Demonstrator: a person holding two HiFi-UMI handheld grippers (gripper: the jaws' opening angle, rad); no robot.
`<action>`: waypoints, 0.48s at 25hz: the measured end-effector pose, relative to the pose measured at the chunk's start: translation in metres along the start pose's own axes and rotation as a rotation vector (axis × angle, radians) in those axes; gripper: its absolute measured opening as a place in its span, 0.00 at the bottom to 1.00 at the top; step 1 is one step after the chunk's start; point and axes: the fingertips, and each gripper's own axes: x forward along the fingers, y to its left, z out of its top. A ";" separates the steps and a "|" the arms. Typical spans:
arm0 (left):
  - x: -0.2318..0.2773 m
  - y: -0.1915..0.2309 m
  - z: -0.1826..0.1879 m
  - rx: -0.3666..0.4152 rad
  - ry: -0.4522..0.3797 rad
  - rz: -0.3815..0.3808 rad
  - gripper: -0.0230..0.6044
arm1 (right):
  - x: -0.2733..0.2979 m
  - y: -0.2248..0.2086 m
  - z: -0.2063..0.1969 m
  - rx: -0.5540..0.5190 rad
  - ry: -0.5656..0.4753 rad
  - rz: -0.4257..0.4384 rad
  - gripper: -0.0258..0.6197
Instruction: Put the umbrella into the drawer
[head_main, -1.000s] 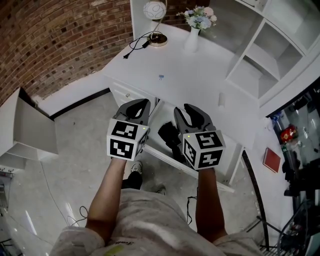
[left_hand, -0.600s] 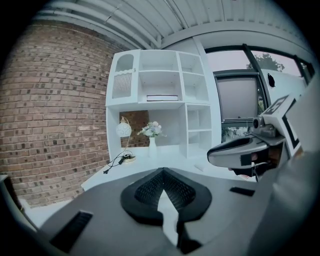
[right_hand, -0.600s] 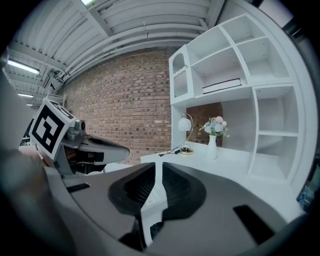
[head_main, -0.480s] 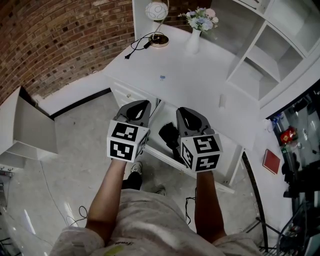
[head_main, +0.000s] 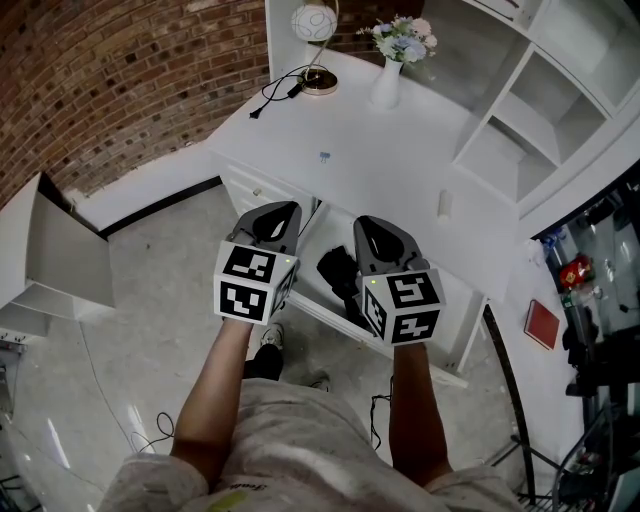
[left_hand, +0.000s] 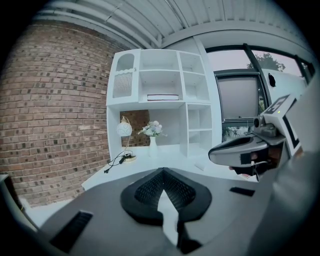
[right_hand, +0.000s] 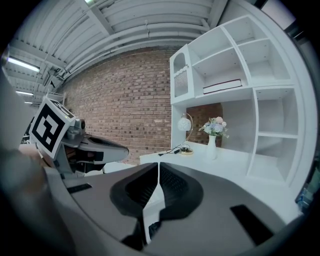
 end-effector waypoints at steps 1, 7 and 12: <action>0.000 0.000 0.000 0.000 0.000 0.000 0.03 | 0.000 0.000 0.000 0.002 0.000 -0.001 0.06; -0.001 -0.002 0.000 -0.005 -0.001 -0.005 0.03 | -0.003 -0.002 0.000 0.006 0.002 -0.004 0.06; -0.003 -0.001 0.001 -0.005 -0.001 -0.008 0.03 | -0.003 -0.001 0.002 0.014 -0.002 -0.003 0.06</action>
